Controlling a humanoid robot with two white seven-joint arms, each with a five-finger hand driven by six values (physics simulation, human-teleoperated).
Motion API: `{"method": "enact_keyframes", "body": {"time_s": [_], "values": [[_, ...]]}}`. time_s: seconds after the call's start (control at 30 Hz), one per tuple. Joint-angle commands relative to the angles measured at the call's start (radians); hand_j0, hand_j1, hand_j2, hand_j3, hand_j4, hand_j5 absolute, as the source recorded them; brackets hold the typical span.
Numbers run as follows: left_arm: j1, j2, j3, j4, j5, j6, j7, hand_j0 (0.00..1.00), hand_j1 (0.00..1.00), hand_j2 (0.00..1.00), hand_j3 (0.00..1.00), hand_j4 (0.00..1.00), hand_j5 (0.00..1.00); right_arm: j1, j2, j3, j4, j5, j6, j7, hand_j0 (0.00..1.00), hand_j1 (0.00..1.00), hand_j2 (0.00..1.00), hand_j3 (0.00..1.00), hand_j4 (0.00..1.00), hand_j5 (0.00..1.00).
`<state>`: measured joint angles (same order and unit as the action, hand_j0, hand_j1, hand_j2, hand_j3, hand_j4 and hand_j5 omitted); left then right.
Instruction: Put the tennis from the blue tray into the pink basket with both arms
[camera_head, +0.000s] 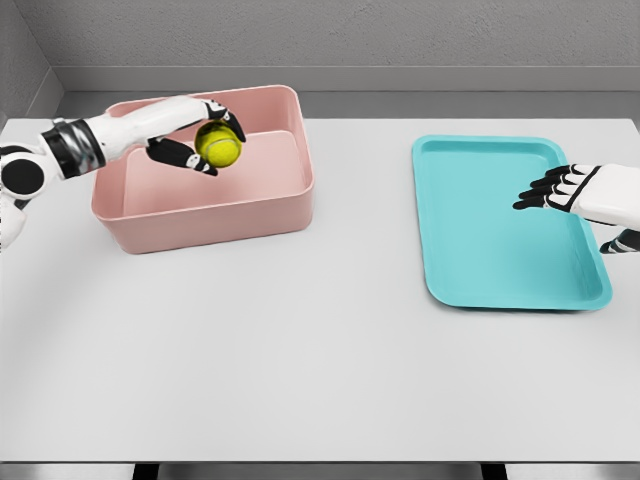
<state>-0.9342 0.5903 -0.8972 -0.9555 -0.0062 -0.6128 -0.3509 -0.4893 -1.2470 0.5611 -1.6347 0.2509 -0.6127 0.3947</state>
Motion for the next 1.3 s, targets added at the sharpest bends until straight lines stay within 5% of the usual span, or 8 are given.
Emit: {"method": "enact_keyframes", "body": {"time_s": [0.0, 0.17, 0.23, 0.27, 0.53, 0.7, 1.1, 1.27], "values": [[0.000, -0.026, 0.018, 0.027, -0.021, 0.002, 0.001, 0.56, 0.56, 0.56, 0.56, 0.56, 0.56, 0.000, -0.002, -0.001, -0.001, -0.005, 0.002, 0.000, 1.00, 1.00, 1.00, 1.00, 1.00, 1.00], [-0.003, -0.041, 0.021, 0.044, -0.023, 0.002, 0.001, 0.56, 0.56, 0.56, 0.56, 0.56, 0.56, 0.000, -0.002, -0.007, -0.001, -0.005, 0.002, 0.000, 1.00, 1.00, 1.00, 1.00, 1.00, 1.00], [-0.003, -0.041, 0.021, 0.057, -0.024, 0.002, 0.006, 0.71, 0.71, 0.71, 0.71, 0.71, 0.71, 0.000, -0.002, -0.007, -0.001, -0.005, 0.002, 0.000, 1.00, 1.00, 1.00, 1.00, 1.00, 1.00], [-0.003, -0.041, 0.023, 0.064, -0.023, 0.002, 0.007, 1.00, 1.00, 1.00, 1.00, 1.00, 1.00, 0.000, -0.002, -0.007, -0.001, -0.005, 0.002, 0.000, 1.00, 1.00, 1.00, 1.00, 1.00, 1.00], [0.011, -0.026, 0.066, 0.041, -0.017, 0.002, 0.009, 1.00, 1.00, 1.00, 1.00, 1.00, 1.00, 0.002, -0.002, -0.006, -0.001, -0.005, 0.002, 0.000, 1.00, 1.00, 1.00, 1.00, 1.00, 1.00], [0.072, 0.032, 0.141, -0.092, -0.009, 0.002, 0.007, 1.00, 1.00, 1.00, 1.00, 1.00, 1.00, 0.006, 0.001, -0.007, 0.001, -0.005, 0.002, 0.000, 1.00, 1.00, 1.00, 1.00, 1.00, 1.00], [0.169, 0.190, 0.162, -0.313, 0.089, 0.002, 0.007, 1.00, 1.00, 1.00, 1.00, 1.00, 1.00, 0.008, 0.003, -0.006, 0.001, -0.005, 0.002, 0.000, 1.00, 1.00, 1.00, 1.00, 1.00, 1.00], [0.255, 0.246, 0.231, -0.405, 0.087, 0.002, 0.009, 1.00, 1.00, 1.00, 1.00, 1.00, 1.00, 0.009, 0.003, -0.006, 0.001, -0.005, 0.002, 0.000, 1.00, 1.00, 1.00, 1.00, 1.00, 1.00]]}}
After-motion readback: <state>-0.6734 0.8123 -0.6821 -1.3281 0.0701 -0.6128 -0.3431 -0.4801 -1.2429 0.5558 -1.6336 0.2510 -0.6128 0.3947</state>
